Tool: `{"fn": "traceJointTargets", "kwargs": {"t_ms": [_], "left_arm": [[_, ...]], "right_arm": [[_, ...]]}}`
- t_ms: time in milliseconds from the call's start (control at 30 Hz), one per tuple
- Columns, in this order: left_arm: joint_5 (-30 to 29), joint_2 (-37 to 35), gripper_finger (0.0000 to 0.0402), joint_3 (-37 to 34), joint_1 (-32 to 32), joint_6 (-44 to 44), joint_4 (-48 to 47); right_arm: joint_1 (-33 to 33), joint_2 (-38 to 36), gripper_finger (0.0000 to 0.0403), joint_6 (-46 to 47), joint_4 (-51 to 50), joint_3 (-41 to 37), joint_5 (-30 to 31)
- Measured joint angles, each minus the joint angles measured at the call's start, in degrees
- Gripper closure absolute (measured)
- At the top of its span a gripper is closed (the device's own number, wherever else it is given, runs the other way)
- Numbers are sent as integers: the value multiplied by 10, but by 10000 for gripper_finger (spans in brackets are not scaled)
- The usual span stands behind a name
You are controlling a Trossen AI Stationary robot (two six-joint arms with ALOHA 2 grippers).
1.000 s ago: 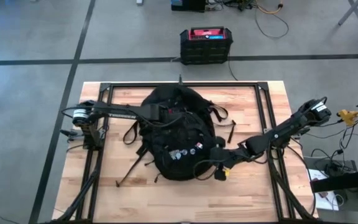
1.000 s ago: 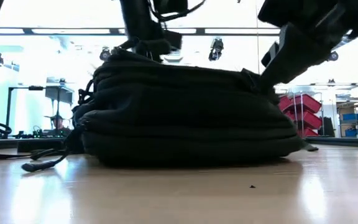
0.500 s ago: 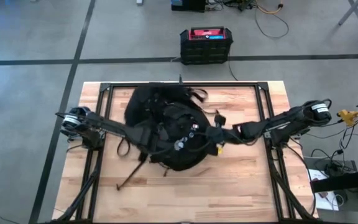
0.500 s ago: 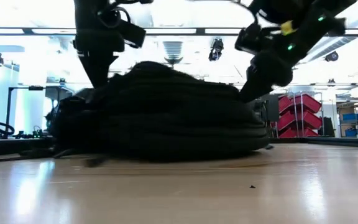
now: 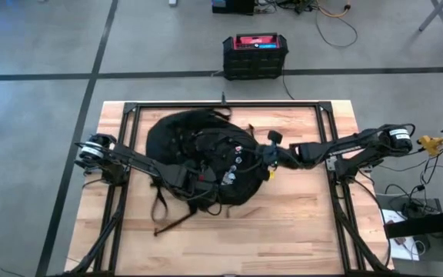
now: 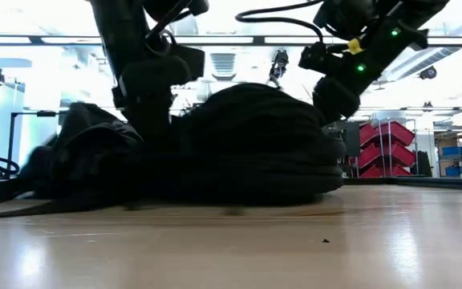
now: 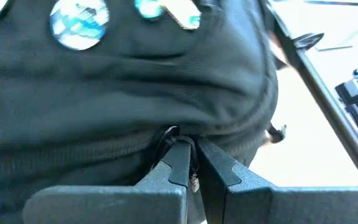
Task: Unpack backpack
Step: Close the backpack
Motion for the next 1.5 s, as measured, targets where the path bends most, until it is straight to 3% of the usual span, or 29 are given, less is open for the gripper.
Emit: {"fn": "traceJointTargets", "kwargs": {"t_ms": [467,500,533,600,633,700,733,800,867,900,967,1000,1100,1167,1333,1500], "left_arm": [[12,2,283,-2,0,-1,-5],[-70,-20,282,44,5,84,-113],[-130,-16,282,110,7,115,-230],[-139,-73,282,236,15,131,-154],[-160,-132,282,229,15,128,-65],[-165,-184,282,218,19,123,-200],[-153,-204,282,218,18,123,-202],[-150,-178,282,212,19,119,-138],[-136,-150,283,183,21,120,-179],[-135,-142,283,182,21,124,-155],[-131,-185,283,173,19,127,-101],[-131,-200,283,167,21,130,-123],[-137,-199,283,149,34,148,-45],[-101,-179,283,123,48,171,-34],[20,-149,283,109,99,237,115],[87,-58,283,108,158,287,175]], "right_arm": [[-1,-2,403,-4,0,0,-5],[0,-31,403,11,-102,9,-9],[1,-84,403,21,-161,-8,-22],[0,-114,403,29,-151,2,-32],[2,-115,403,33,-120,8,-36],[1,-113,403,40,-151,-3,-36],[4,-113,403,39,-174,-7,-35],[7,-115,403,39,-146,-3,-43],[6,-124,403,44,-142,3,-39],[8,-125,403,46,-158,0,-40],[11,-122,403,47,-158,-1,-38],[13,-119,403,48,-154,-1,-38],[19,-129,403,50,-157,-2,-41],[19,-129,403,48,-157,0,-40],[20,-131,403,48,-159,-1,-44],[31,-132,403,44,-169,-2,-70]]}}
